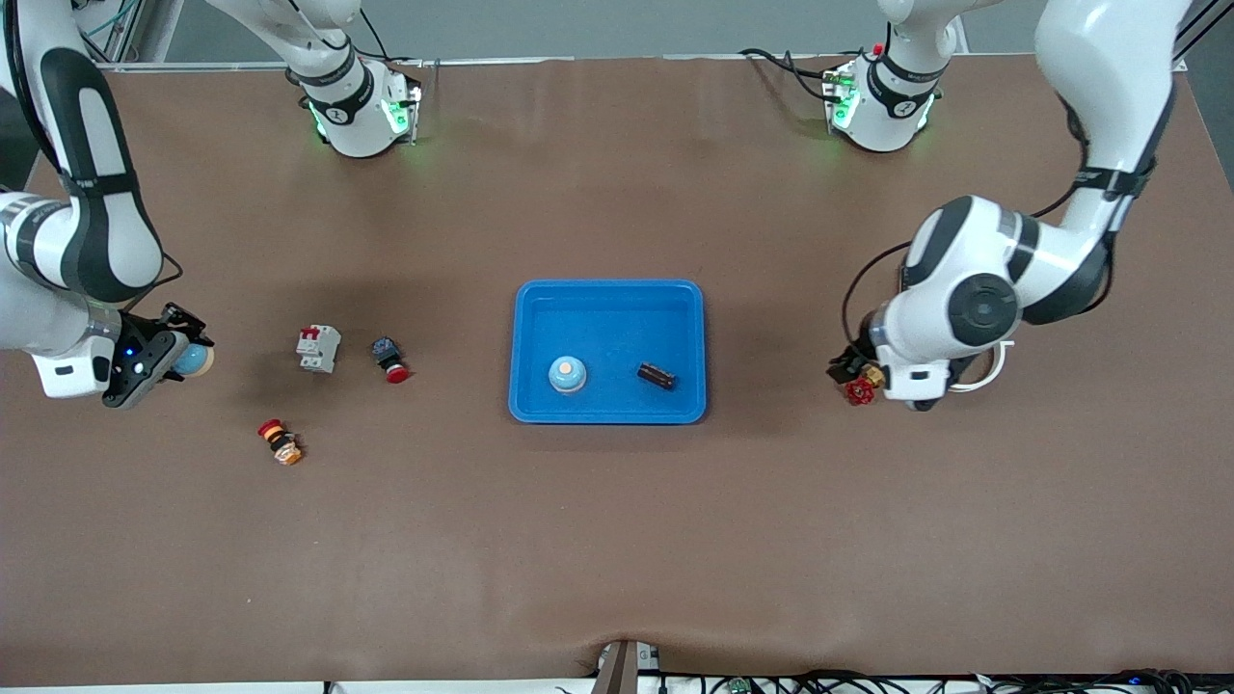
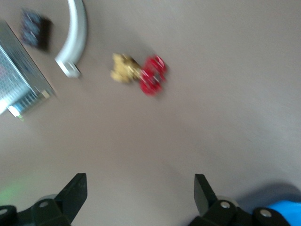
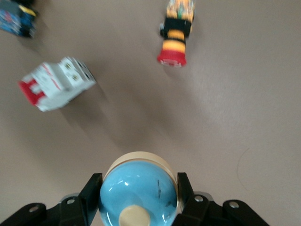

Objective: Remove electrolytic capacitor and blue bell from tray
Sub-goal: 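Release the capacitor and return the left gripper to the tray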

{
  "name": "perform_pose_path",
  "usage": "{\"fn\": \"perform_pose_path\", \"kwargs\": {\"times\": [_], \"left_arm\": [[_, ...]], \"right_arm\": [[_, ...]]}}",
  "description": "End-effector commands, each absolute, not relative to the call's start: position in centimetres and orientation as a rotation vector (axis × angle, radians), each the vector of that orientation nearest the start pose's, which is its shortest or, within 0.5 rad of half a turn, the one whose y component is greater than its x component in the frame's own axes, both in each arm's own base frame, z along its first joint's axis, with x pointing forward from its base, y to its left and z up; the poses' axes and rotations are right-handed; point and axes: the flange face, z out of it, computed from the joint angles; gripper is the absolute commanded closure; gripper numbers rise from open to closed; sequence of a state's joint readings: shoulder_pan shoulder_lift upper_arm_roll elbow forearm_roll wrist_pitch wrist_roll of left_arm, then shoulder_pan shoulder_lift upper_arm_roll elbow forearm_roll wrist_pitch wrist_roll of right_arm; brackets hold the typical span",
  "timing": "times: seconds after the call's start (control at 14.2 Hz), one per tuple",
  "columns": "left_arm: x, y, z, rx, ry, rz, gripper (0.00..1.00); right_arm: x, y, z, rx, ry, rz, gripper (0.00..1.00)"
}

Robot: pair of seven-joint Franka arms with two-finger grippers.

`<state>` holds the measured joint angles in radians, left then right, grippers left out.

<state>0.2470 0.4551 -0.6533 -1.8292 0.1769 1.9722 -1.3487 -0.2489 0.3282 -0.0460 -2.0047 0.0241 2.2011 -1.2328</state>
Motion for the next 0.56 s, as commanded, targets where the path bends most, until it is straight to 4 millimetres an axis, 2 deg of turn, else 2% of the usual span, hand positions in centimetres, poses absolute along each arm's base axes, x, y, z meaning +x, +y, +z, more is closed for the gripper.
{"fn": "perform_pose_path", "kwargs": {"times": [0.0,0.21,0.49], "left_arm": [[59.7,-26.2,30.4,-2.71,-1.477,0.391,0.0],[59.7,-31.6,28.6,-2.689,-1.615,0.402,0.0],[59.3,-36.7,27.1,-2.713,-1.784,0.374,0.0]], "right_arm": [[54.7,-17.8,25.3,-2.713,-1.422,0.072,0.37],[52.6,-17.9,22.7,-2.748,-1.439,0.024,0.37],[51.5,-17.7,20.1,-2.768,-1.464,-0.012,0.37]]}}
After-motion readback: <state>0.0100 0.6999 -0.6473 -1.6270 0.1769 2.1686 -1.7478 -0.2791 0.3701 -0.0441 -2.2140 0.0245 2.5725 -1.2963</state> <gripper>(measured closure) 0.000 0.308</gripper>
